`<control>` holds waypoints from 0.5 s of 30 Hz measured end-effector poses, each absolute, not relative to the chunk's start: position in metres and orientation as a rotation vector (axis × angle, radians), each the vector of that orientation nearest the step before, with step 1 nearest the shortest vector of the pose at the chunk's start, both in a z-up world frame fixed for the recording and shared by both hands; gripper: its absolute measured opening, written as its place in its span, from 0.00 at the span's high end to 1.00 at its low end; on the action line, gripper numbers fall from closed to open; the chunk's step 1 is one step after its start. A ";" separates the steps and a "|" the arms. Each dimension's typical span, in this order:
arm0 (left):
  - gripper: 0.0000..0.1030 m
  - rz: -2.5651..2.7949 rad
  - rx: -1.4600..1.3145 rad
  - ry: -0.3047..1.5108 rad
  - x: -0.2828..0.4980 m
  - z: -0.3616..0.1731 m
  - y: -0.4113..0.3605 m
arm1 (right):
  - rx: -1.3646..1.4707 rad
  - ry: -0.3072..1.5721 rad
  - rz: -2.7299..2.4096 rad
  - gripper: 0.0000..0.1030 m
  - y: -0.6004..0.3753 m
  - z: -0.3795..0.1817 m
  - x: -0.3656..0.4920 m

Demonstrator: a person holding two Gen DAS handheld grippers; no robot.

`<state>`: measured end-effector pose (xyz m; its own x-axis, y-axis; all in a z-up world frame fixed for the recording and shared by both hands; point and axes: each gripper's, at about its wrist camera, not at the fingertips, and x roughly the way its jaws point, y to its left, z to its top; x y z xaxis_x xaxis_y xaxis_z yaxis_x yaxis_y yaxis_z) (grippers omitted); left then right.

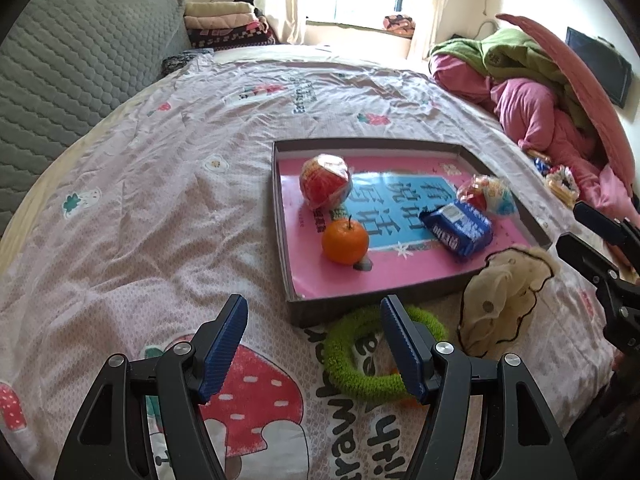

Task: Organize objects
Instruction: 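Withdraw both tools from the tray toward the green ring and mesh bag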

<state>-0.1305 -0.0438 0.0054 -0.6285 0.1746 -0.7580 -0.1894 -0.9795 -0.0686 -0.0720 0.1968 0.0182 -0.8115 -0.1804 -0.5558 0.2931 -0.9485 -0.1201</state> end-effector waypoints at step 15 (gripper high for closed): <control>0.32 2.593 -1.392 0.048 -0.136 -0.024 -0.043 | 0.901 0.405 -2.684 0.40 0.186 -0.003 -0.069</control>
<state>-0.1356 -0.0434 -0.0235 -0.5374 0.1580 -0.8284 -0.1888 -0.9799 -0.0644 -0.0694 0.1863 -0.0034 -0.7662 -0.1732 -0.6189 0.3479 -0.9215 -0.1728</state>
